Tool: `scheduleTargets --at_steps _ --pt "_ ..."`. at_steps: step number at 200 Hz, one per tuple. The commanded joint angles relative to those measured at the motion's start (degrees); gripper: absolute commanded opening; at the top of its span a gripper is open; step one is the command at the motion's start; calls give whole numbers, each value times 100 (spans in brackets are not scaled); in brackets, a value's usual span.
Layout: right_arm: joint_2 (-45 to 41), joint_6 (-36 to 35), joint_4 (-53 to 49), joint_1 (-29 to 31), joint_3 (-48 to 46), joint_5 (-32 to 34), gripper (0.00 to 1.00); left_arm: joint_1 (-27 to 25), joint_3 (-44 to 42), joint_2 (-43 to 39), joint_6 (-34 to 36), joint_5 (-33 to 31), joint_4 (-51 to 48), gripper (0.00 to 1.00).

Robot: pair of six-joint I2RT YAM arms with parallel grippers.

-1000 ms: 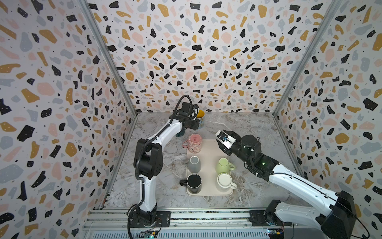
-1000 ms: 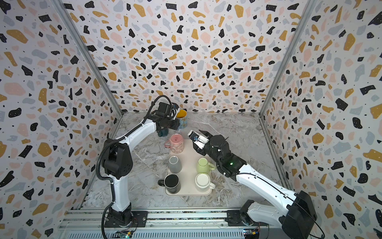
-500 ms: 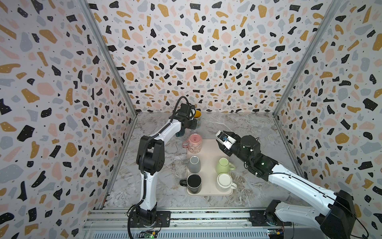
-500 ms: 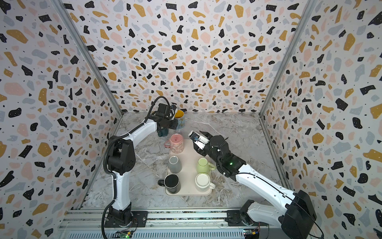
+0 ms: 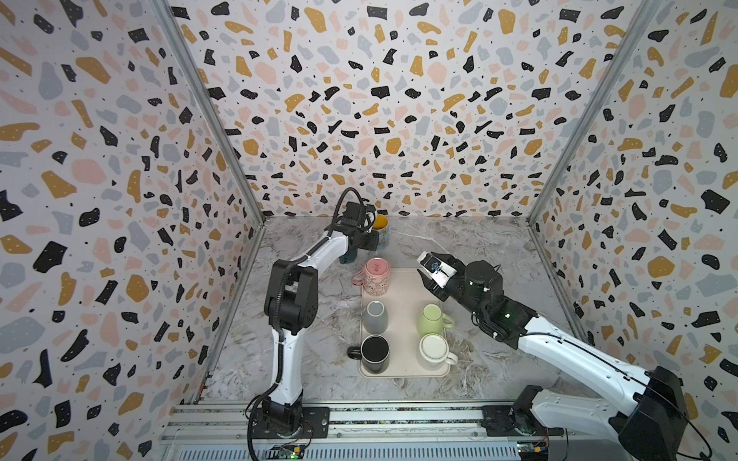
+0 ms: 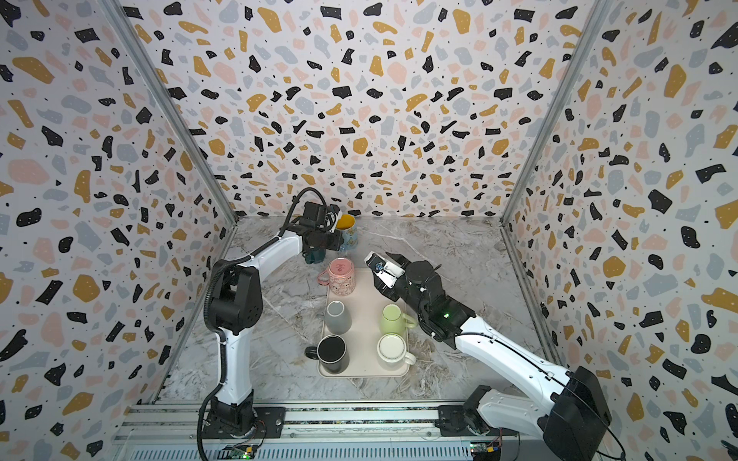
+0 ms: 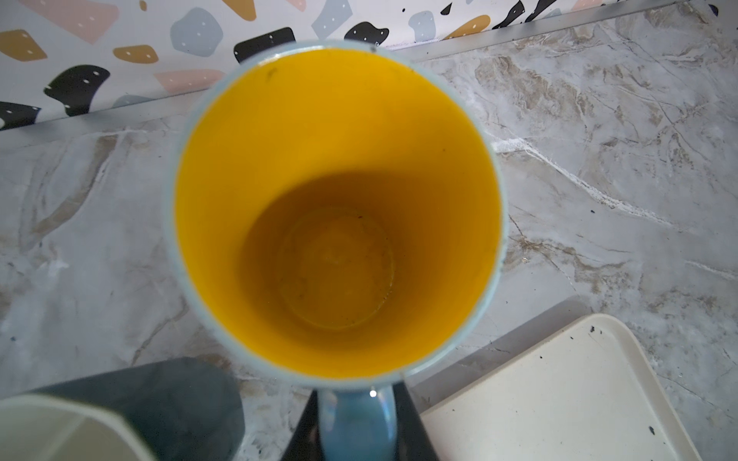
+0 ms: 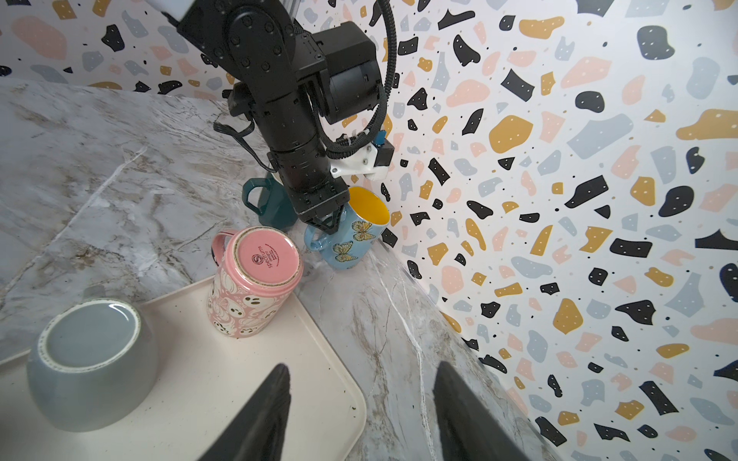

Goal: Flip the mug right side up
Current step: 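Carry the blue mug beyond the tray with the left gripper while the right withdraws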

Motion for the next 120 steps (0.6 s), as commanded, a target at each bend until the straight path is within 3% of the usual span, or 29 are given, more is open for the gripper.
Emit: scheduleTargets --at_steps 1,120 --pt "21 99 11 -24 -41 -35 60 -16 47 -56 111 193 765 0" --pt "64 116 45 -50 -72 -19 61 -21 53 235 157 277 621 0"
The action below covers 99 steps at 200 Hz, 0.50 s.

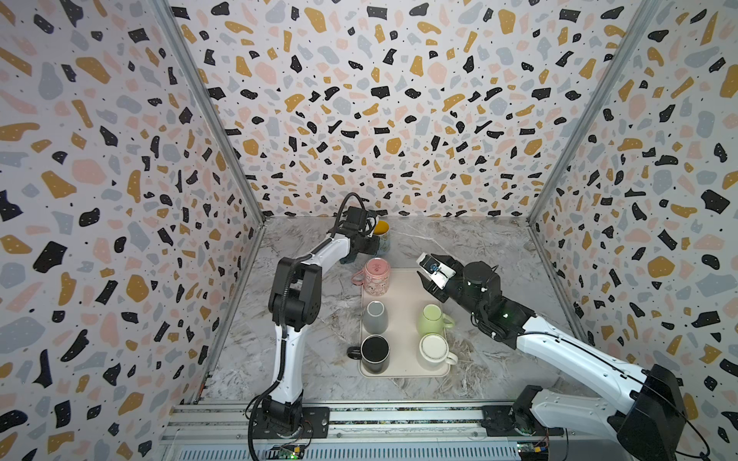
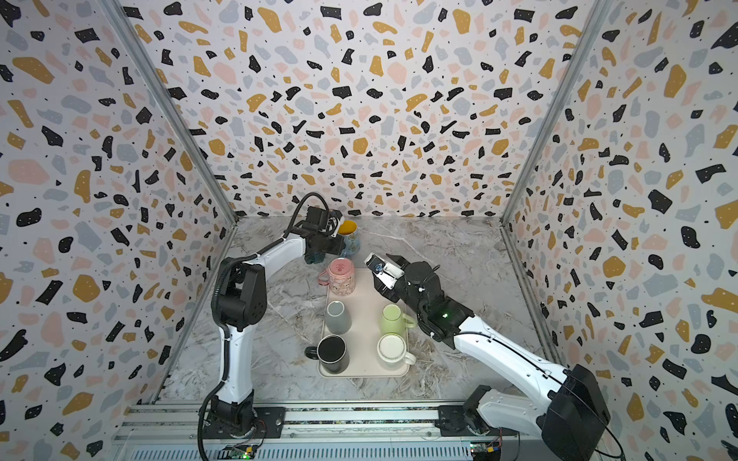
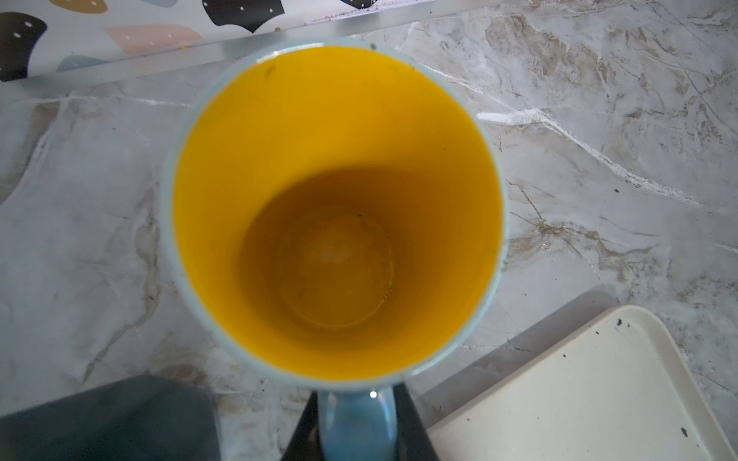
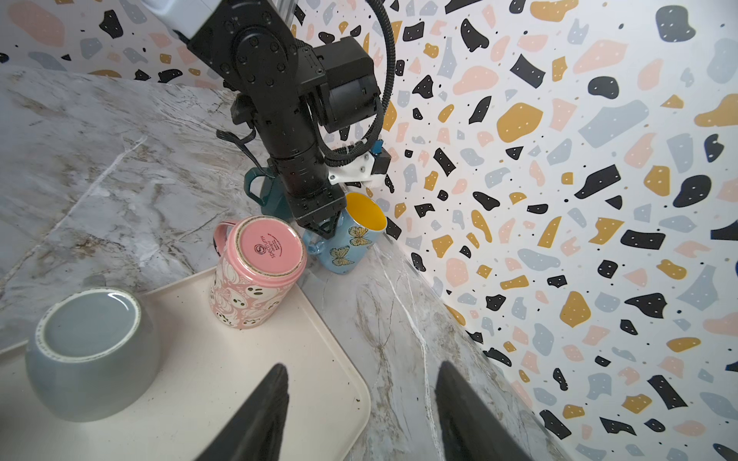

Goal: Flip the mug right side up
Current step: 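Carry the blue mug beyond the tray with the left gripper while the right withdraws, then lower the blue butterfly mug onto the table beside the dark green mug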

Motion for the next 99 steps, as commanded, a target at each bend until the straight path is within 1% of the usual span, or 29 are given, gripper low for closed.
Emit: scheduleTargets --at_steps 1,76,99 --pt "4 96 45 -26 6 -22 61 -20 84 -68 84 144 486 0" --pt "77 100 80 -52 5 -65 62 -34 0 -115 187 -13 357 0" --pt "86 109 116 -62 -4 -74 62 -49 -18 -104 216 -53 310 5"
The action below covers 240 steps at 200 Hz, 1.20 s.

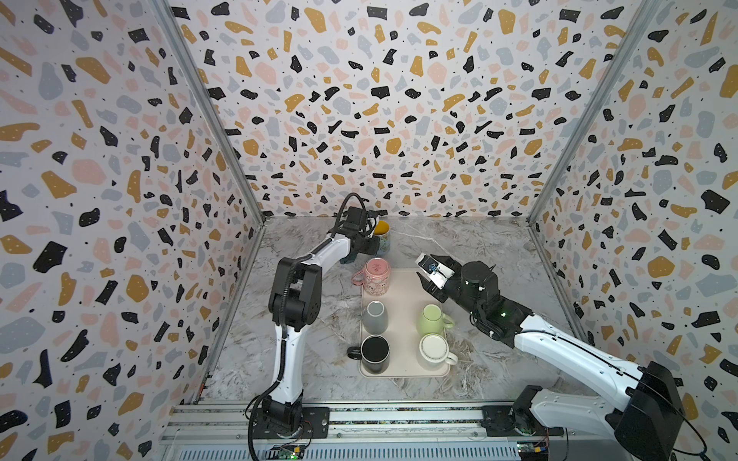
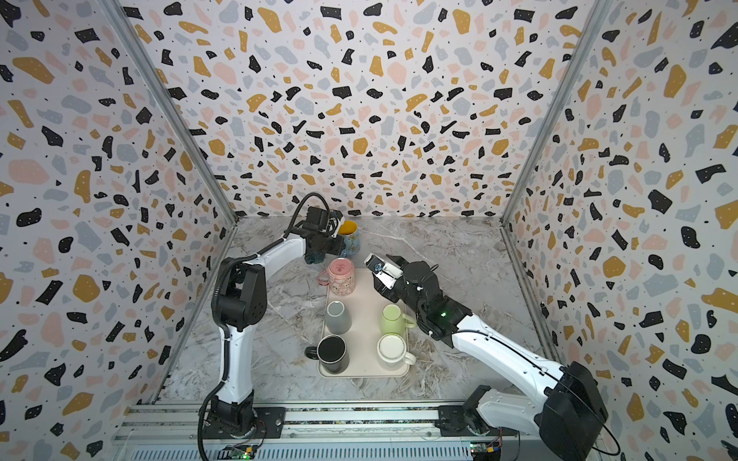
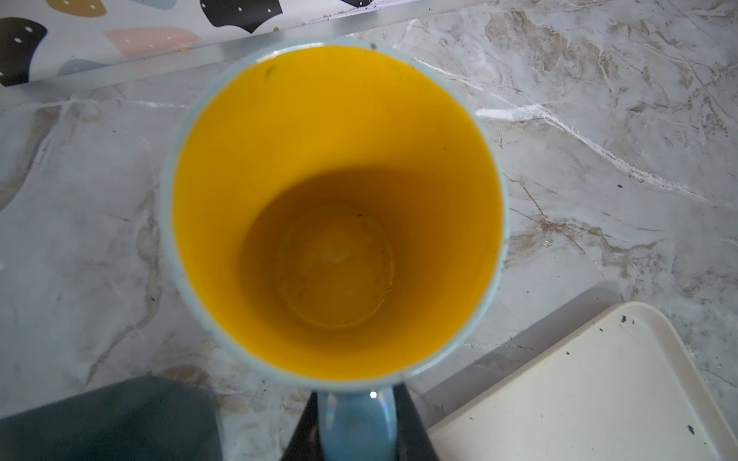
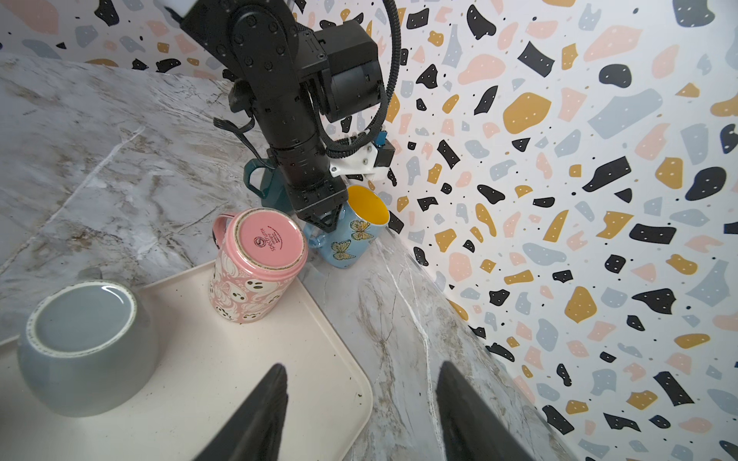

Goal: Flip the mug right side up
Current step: 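Lower the blue butterfly mug onto the table beside the dark green mug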

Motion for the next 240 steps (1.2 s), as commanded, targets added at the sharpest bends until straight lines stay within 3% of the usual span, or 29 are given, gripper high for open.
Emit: scheduleTargets --at_steps 1,103,163,240 --pt "-26 105 111 -24 2 -72 62 -44 -18 -104 124 -18 315 5" --pt "-32 208 147 -48 -85 -144 62 -74 -562 -356 37 -13 402 32" --pt "-116 253 153 -51 -138 -154 62 -75 -730 -584 17 -59 396 41" --pt "-173 280 147 -55 -190 -146 62 -80 -693 -746 -114 -81 468 44"
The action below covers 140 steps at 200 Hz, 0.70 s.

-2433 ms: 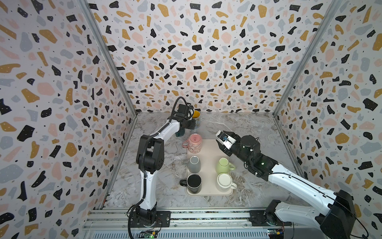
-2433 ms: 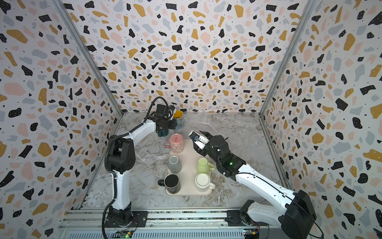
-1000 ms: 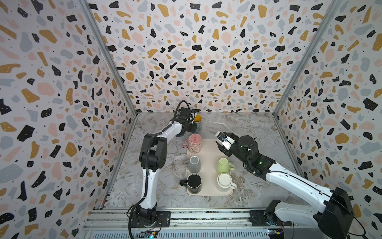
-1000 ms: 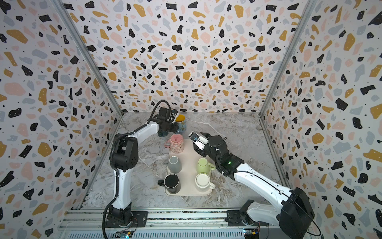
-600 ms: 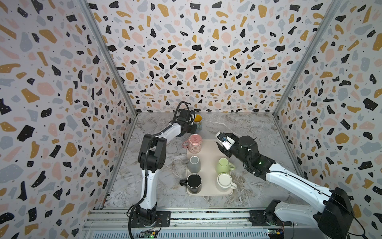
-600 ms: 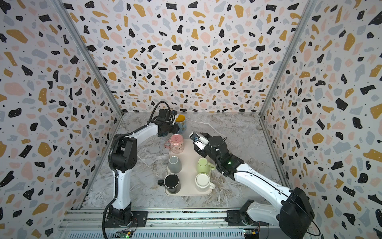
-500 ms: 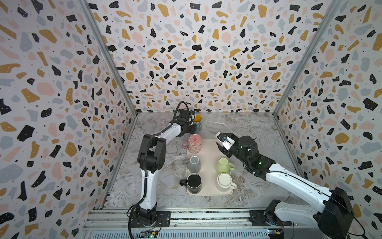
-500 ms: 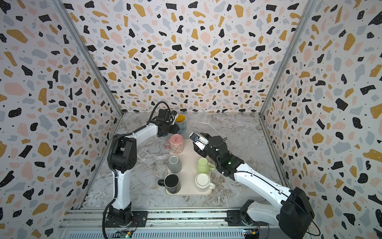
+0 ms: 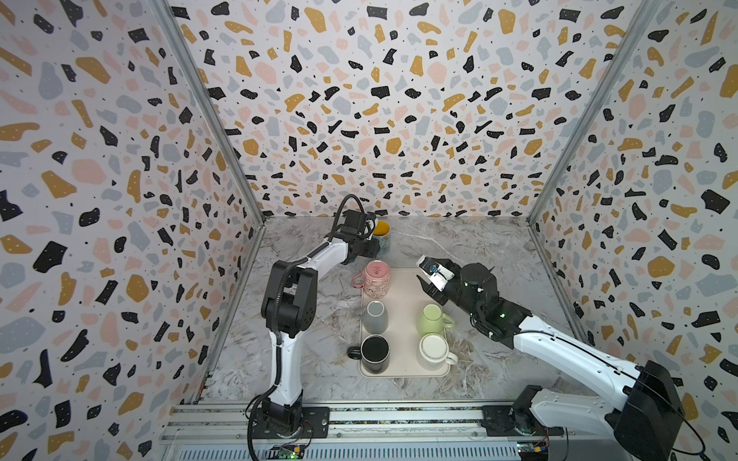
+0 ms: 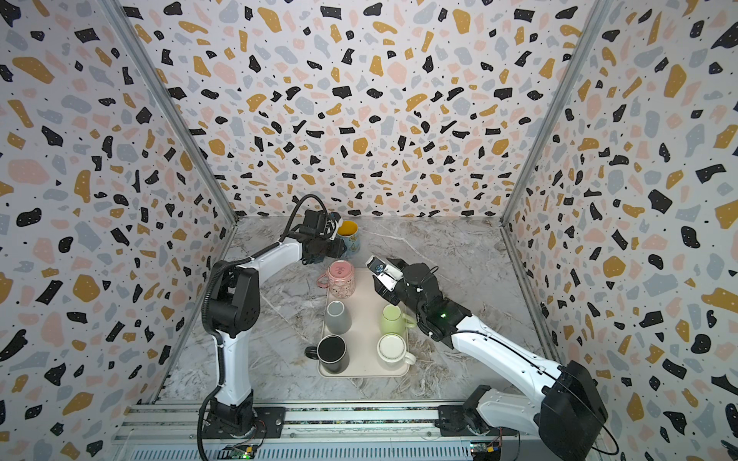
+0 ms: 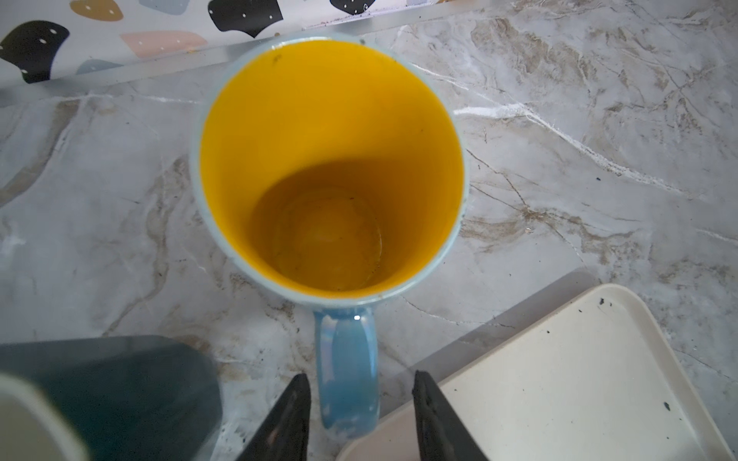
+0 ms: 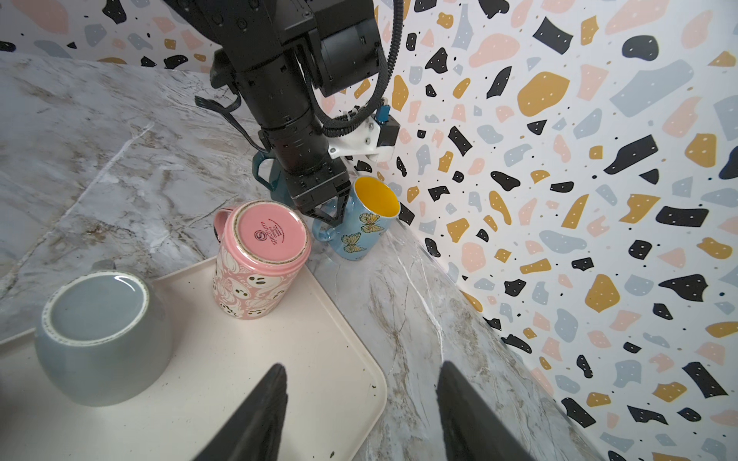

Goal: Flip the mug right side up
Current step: 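Lower the blue butterfly mug onto the table beside the dark green mug, then open the left gripper and pull it back from the blue mug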

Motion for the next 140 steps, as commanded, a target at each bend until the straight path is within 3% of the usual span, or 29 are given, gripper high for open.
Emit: scheduleTargets --at_steps 1,140 --pt "-175 77 105 -22 -24 -24 62 -38 48 -199 -81 -29 112 44" --pt "-308 131 105 -22 -112 -76 62 -86 334 -935 -82 -193 -1256 46"
